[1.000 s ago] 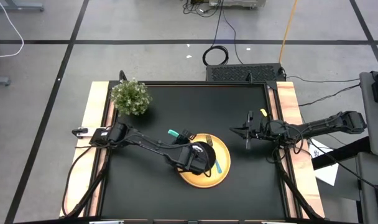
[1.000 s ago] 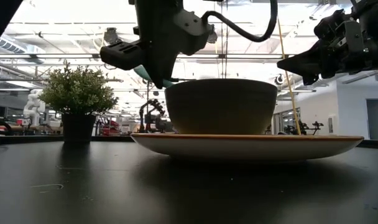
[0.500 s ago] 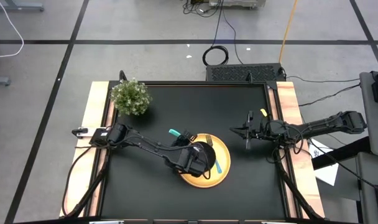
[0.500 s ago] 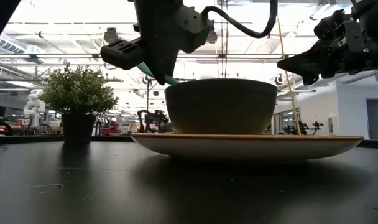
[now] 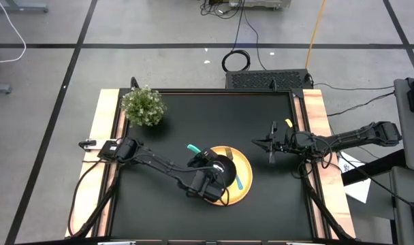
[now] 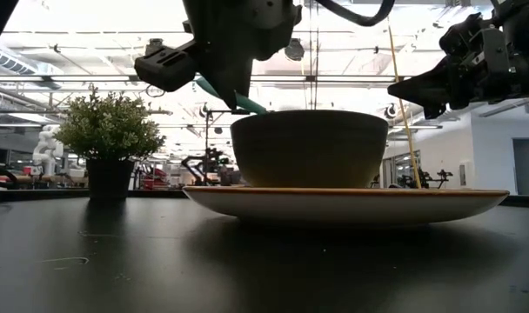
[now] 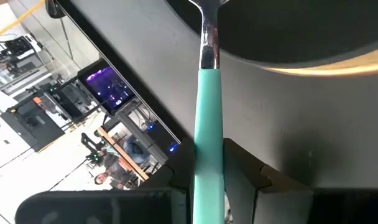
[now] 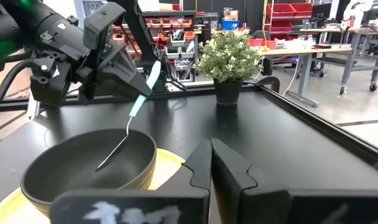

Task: Set table place
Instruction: Put the blue spoon on the black bowl

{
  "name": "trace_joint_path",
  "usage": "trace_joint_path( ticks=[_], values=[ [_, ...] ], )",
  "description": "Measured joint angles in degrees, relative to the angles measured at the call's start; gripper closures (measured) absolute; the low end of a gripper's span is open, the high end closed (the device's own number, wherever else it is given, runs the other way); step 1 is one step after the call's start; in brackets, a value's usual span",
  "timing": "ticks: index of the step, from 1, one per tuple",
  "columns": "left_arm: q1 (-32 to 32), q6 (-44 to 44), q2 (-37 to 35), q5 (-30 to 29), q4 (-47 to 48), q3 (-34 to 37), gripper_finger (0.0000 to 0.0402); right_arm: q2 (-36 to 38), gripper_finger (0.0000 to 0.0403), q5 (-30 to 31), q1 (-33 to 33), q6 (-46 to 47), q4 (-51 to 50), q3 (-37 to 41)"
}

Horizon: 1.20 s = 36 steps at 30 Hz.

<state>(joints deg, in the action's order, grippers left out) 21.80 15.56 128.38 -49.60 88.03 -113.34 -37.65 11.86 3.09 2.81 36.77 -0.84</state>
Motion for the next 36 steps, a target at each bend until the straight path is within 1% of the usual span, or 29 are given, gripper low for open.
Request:
trace_joint_path(
  ticks=[12,16,23,27,31,36],
  values=[
    [-0.7,0.8,0.0,-0.3,-5.5,0.0,0.0345,0.0,0.0403,0.0,0.0,0.8,0.3,0.0],
    [-0.7,1.9,0.0,-1.8,-5.7,0.0,0.0345,0.0,0.0403,0.0,0.0,-0.5,1.0,0.0],
    [-0.5,4.3,0.0,-2.0,-5.6,0.0,0.0345,0.0,0.0403,0.0,0.0,-2.4,1.1,0.0],
    [-0.1,6.0,0.0,-3.0,-5.6,0.0,0.0345,0.0,0.0403,0.0,0.0,-2.4,1.1,0.0],
    [0.5,7.4,0.0,-2.8,-5.5,0.0,0.0345,0.0,0.0403,0.0,0.0,-2.1,1.1,0.0],
    [1.2,8.8,0.0,-0.1,-5.4,0.0,0.0345,0.0,0.0403,0.0,0.0,-2.0,1.2,0.0]
  ],
)
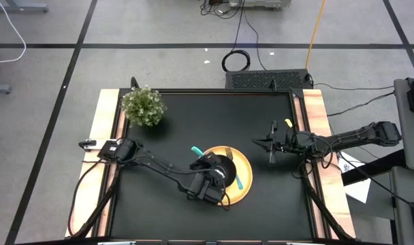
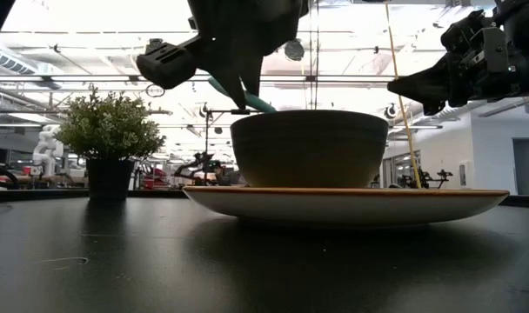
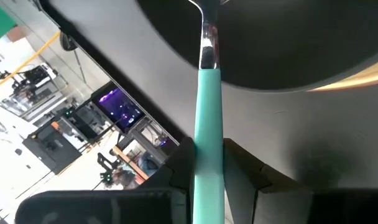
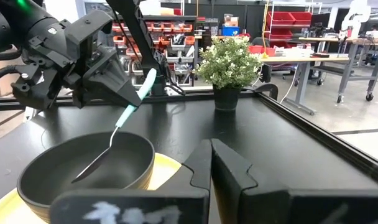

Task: Set table place
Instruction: Put the blue spoon on the black bowl

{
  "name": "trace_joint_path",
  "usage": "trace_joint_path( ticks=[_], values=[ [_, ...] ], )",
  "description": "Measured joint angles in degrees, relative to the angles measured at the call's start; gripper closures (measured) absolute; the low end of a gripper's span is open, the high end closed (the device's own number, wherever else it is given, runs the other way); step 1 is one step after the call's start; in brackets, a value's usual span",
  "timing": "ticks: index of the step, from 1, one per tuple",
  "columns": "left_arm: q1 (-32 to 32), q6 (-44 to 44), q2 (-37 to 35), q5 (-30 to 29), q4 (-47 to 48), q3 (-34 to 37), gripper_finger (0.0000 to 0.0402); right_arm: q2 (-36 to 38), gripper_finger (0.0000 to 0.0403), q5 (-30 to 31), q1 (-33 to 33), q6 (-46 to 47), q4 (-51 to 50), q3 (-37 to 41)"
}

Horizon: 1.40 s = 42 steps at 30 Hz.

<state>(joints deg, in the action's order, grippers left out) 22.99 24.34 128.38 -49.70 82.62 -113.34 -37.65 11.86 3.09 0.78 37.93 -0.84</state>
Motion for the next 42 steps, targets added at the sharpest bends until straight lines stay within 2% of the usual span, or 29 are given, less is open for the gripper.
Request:
trace_joint_path(
  ticks=[5,15,21,33,42],
  values=[
    [0.9,-0.5,-0.1,1.5,-0.3,0.7,0.0345,0.0,0.0403,0.0,0.0,0.0,0.0,0.0],
    [0.1,-0.9,0.0,-1.2,0.1,9.5,0.0345,0.0,0.0403,0.0,0.0,0.5,0.4,0.0],
    [-0.6,-0.5,0.0,-3.8,0.2,9.8,0.0345,0.0,0.0403,0.0,0.0,0.5,0.6,0.0],
    [-0.6,4.4,0.0,-3.3,-3.0,9.8,0.0345,0.0,0.0403,0.0,0.0,0.2,0.9,0.0],
    [-0.6,4.7,0.0,-3.4,-3.4,9.8,0.0345,0.0,0.0403,0.0,0.0,0.1,0.9,0.0]
  ],
)
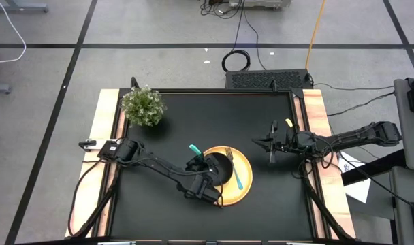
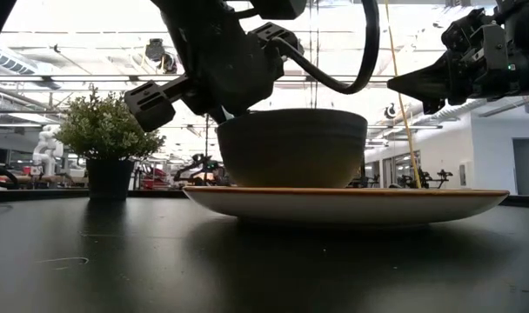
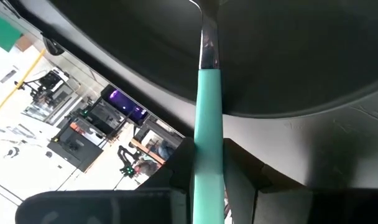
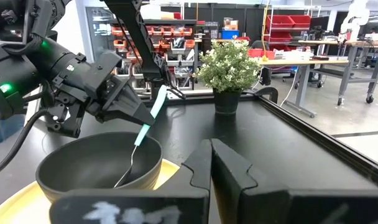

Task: Set table place
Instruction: Put the blue spoon on the black bowl

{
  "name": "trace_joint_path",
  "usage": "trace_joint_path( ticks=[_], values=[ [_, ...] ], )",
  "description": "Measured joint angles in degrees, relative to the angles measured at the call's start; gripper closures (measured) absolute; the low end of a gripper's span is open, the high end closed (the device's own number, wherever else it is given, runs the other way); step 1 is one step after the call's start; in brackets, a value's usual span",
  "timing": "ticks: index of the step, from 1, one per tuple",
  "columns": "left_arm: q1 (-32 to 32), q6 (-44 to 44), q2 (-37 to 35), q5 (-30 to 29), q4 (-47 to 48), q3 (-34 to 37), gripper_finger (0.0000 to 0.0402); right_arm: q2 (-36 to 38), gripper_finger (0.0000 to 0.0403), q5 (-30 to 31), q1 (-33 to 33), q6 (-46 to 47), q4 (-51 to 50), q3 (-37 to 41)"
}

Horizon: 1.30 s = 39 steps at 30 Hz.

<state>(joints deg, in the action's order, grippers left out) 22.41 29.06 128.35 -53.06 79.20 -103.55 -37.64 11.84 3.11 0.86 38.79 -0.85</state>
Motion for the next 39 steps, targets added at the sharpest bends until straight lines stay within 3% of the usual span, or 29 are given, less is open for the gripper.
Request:
trace_joint_path(
  ticks=[13,39],
  values=[
    [0.0,1.6,0.0,-2.5,-0.2,0.0,0.0345,0.0,0.0403,0.0,0.0,0.2,0.0,0.0],
    [0.2,14.0,0.0,-3.9,-3.1,0.0,0.0345,0.0,0.0403,0.0,0.0,0.0,0.0,0.0]
  ],
)
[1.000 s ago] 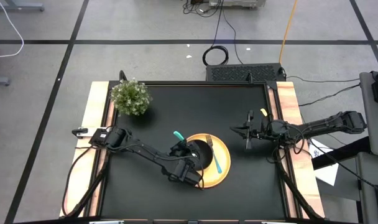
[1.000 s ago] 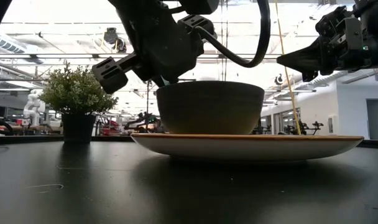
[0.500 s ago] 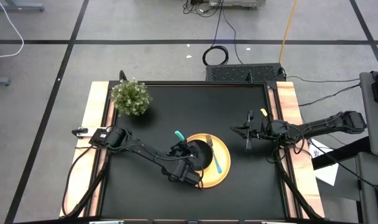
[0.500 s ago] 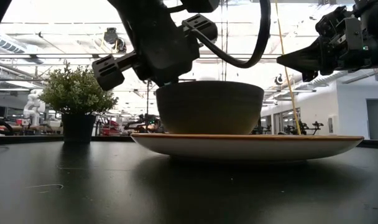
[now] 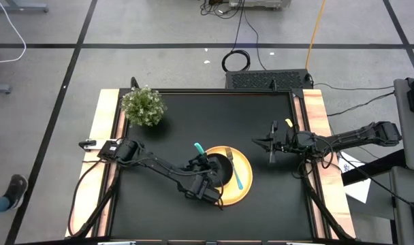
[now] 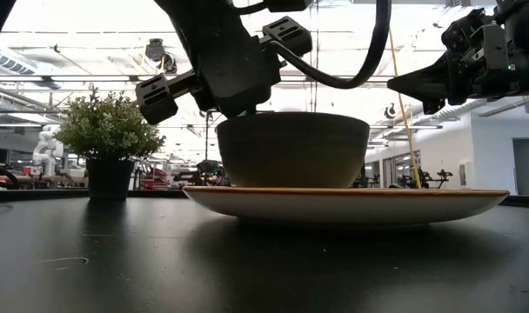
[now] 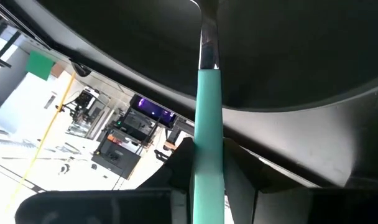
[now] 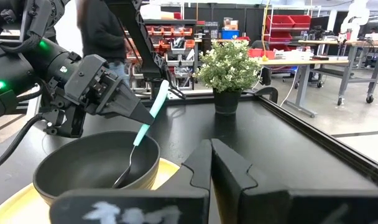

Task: Set table place
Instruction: Put the blue spoon on the black bowl

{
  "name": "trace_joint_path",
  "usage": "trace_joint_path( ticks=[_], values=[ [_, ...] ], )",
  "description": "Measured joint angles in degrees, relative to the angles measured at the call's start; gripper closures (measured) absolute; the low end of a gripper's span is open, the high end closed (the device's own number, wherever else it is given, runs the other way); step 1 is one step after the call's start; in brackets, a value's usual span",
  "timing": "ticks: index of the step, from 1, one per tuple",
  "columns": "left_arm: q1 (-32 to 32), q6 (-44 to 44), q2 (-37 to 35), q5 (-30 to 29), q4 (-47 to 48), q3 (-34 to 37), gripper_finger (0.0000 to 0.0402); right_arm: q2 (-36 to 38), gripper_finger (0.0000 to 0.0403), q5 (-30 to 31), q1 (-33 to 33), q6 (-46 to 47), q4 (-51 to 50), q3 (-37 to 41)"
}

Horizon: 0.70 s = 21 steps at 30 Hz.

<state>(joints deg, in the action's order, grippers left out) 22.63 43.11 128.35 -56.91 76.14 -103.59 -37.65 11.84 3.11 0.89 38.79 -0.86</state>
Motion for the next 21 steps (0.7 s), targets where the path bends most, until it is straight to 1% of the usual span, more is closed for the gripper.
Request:
trace_joint_path(
  ticks=[11,21],
  values=[
    [0.0,0.6,0.0,-0.1,0.0,0.0,0.0345,0.0,0.0403,0.0,0.0,0.0,0.0,0.0],
    [0.4,6.2,0.0,-0.4,0.0,0.0,0.0345,0.0,0.0403,0.0,0.0,0.3,0.0,0.0]
  ],
)
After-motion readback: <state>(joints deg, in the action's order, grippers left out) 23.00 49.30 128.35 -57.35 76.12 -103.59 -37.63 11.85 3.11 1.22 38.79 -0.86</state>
